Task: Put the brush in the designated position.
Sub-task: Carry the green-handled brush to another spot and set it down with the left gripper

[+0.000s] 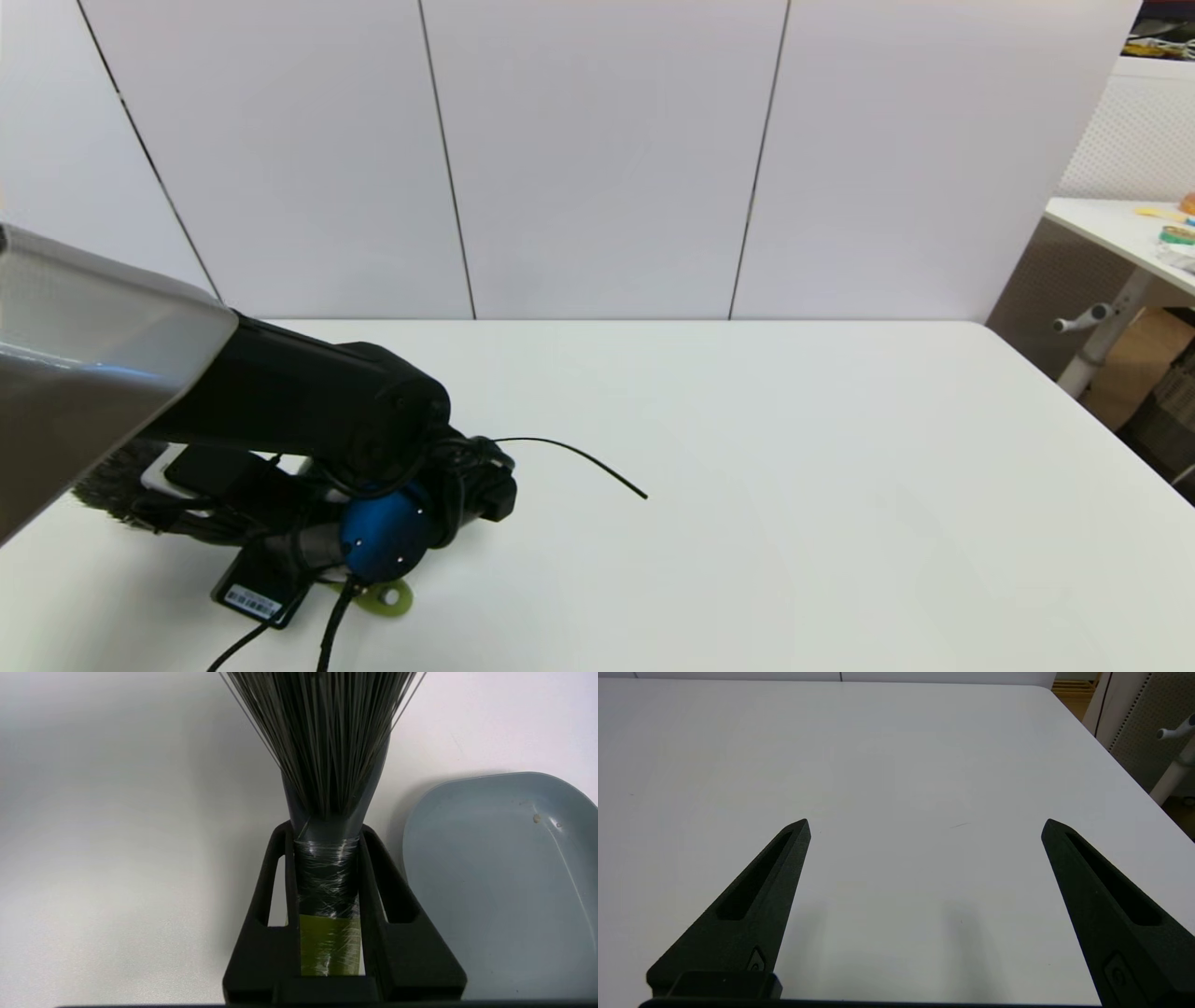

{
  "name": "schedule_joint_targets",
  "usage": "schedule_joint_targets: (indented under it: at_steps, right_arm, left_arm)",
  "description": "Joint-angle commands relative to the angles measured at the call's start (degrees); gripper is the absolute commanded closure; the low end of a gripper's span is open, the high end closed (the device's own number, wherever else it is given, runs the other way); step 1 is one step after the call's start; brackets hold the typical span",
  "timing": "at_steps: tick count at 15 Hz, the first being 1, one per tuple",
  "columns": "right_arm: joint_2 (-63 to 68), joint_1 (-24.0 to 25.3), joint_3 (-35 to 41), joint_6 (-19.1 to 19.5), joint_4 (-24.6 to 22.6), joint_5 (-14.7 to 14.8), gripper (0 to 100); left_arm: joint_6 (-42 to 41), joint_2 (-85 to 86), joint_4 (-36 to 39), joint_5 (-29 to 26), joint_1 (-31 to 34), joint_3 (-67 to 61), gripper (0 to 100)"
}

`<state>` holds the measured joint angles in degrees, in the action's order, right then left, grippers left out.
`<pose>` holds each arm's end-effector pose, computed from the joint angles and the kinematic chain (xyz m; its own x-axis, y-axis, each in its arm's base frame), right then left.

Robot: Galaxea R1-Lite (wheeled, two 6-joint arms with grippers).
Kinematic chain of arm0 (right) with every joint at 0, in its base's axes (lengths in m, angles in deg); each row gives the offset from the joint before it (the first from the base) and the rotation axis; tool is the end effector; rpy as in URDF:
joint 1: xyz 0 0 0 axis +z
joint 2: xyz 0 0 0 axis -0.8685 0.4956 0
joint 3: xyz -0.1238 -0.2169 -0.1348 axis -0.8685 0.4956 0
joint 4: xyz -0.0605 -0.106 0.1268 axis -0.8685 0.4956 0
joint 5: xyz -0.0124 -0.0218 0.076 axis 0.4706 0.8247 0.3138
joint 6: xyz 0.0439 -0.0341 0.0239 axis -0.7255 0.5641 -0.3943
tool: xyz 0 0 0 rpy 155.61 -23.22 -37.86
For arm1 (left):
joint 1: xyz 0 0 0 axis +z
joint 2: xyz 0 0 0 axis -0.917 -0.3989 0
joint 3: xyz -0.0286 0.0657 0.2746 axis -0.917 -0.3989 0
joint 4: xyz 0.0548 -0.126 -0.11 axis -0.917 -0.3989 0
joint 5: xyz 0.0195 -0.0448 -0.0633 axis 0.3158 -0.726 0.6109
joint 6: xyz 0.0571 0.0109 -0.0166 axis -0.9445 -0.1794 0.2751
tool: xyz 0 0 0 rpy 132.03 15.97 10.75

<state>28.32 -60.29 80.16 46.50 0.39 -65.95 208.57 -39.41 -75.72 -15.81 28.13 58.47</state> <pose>0.0157 0.0005 0.0739 0.9999 0.0084 -0.0101 -0.0085 0.9999 -0.0148 0.2241 -0.1151 0.0893 0.3505 0.7525 -0.5576 -0.9365 0.2876 -0.2006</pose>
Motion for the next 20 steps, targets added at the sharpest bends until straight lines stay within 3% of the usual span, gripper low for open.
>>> schedule_joint_targets:
  at_steps: [1, 20]
  right_arm:
    - [0.05, 0.0, 0.09, 0.03, -0.01, -0.04, 0]
    - [0.05, 0.0, 0.09, 0.03, -0.01, -0.04, 0]
  left_arm:
    - [0.44, -0.6, -0.45, -0.68, -0.04, -0.07, 100]
    - [0.09, -0.25, -0.54, -2.79, -0.31, 0.37, 100]
